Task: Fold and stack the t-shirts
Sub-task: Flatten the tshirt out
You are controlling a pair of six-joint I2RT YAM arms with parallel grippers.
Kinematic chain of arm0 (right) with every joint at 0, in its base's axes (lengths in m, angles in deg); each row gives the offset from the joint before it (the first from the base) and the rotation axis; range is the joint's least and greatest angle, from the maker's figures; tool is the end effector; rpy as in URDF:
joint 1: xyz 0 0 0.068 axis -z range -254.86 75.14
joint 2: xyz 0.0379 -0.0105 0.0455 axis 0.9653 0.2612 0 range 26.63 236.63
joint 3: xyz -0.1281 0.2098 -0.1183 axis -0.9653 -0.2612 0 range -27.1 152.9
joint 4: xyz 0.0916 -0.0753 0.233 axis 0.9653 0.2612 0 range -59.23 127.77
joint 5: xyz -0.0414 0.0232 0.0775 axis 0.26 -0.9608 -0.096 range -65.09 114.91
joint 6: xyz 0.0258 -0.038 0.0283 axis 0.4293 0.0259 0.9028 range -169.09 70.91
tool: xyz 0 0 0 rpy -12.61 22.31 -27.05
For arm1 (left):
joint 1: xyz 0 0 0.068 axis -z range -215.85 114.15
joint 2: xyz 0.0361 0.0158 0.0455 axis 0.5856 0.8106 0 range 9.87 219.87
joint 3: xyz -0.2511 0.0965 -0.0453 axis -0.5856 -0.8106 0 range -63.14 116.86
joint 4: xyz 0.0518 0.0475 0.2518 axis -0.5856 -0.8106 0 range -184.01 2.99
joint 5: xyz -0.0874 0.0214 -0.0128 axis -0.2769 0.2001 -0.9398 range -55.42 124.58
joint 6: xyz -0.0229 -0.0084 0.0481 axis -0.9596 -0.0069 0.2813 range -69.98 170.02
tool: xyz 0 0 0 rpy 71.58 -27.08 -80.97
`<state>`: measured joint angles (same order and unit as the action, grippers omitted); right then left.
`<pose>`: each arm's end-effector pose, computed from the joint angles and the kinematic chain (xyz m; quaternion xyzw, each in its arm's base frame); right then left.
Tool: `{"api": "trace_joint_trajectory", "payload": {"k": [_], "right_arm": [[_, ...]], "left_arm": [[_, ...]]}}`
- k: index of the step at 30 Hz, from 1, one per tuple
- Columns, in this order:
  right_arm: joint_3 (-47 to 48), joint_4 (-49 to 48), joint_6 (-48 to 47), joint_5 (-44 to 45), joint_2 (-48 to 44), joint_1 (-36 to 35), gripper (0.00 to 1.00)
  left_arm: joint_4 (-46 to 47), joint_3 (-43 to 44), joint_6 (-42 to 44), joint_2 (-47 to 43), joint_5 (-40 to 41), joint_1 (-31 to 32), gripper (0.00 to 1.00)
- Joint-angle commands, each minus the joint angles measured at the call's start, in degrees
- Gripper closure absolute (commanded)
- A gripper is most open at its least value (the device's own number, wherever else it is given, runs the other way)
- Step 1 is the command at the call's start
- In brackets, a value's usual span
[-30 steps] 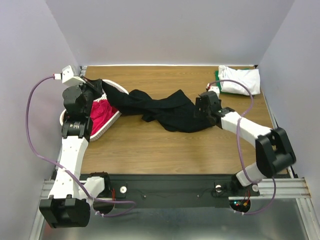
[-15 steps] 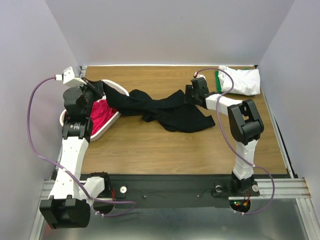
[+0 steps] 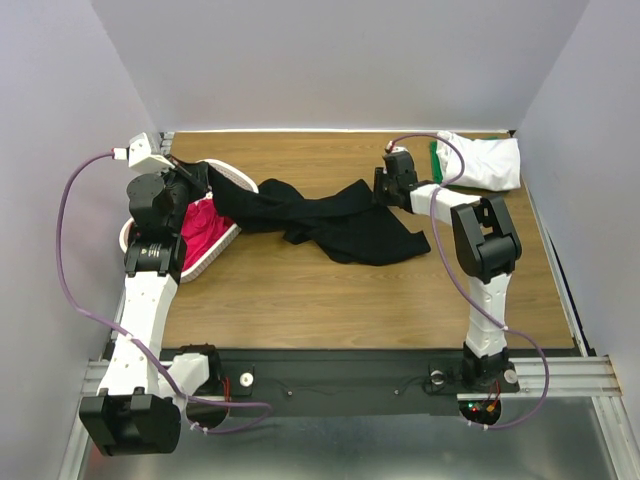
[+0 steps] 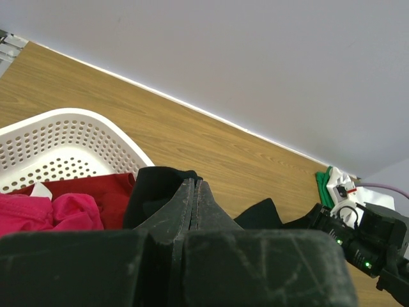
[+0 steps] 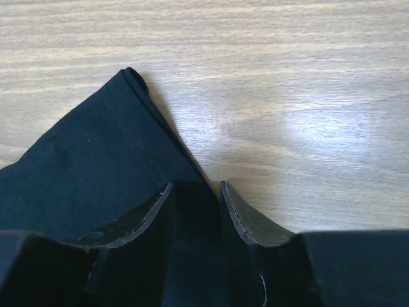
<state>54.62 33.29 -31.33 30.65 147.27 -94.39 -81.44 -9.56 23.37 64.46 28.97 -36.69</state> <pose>0.4394 0.1519 0.1609 0.0065 0.9106 0.0880 0.4037 0.2220 -0.0001 0.3930 -0.1262 0.6667 -0.1962 0.7079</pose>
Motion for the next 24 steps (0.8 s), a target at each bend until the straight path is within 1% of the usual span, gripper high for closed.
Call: {"api": "trace_joint_trajectory", "payload": {"k": [1, 2, 4, 5, 6, 7, 8, 12, 16, 24], "right_arm": [[-0.23, -1.73, -0.27, -0.9, -0.93, 0.19, 0.6], [-0.5, -1.73, -0.27, -0.9, -1.19, 0.19, 0.61], [-1.03, -1.82, -0.44, -0.82, -1.63, 0.19, 0.68], [-1.2, -1.73, -0.44, -0.9, -1.72, 0.19, 0.84], [-1.29, -1.82, -0.36, -0.73, -1.9, 0.19, 0.92], [-1.38, -1.73, -0.27, -0.73, -1.99, 0.19, 0.97], [-1.29, -1.73, -0.36, -0.38, -2.07, 0.19, 1.0], [-1.2, -1.3, -1.23, 1.64, -4.27, 0.19, 0.99], [-1.29, 1.07, -3.34, 5.85, -9.45, 0.28, 1.0], [-2.87, 5.73, -7.39, 13.51, -25.35, 1.86, 0.99]], "left_arm": [[3.05, 0.12, 0.02, -0.89, -0.99, -0.13, 1.0], [2.96, 0.12, 0.11, -0.97, -0.99, -0.13, 1.0], [2.96, 0.03, 0.11, -1.06, -0.9, -0.13, 1.0], [2.88, 0.03, 0.11, -0.98, -0.9, -0.13, 1.0], [2.96, 0.03, 0.2, -0.97, -0.9, -0.13, 1.0], [2.96, 0.03, 0.11, -0.97, -0.9, -0.13, 1.0], [2.96, 0.03, 0.11, -0.97, -0.81, -0.13, 1.0], [2.96, 0.12, 0.29, -0.8, -0.2, -0.13, 1.0], [2.96, 0.29, 0.29, -0.36, 0.33, -0.13, 1.0], [2.52, 1.17, 0.46, -0.62, 0.51, -0.13, 1.0]]}}
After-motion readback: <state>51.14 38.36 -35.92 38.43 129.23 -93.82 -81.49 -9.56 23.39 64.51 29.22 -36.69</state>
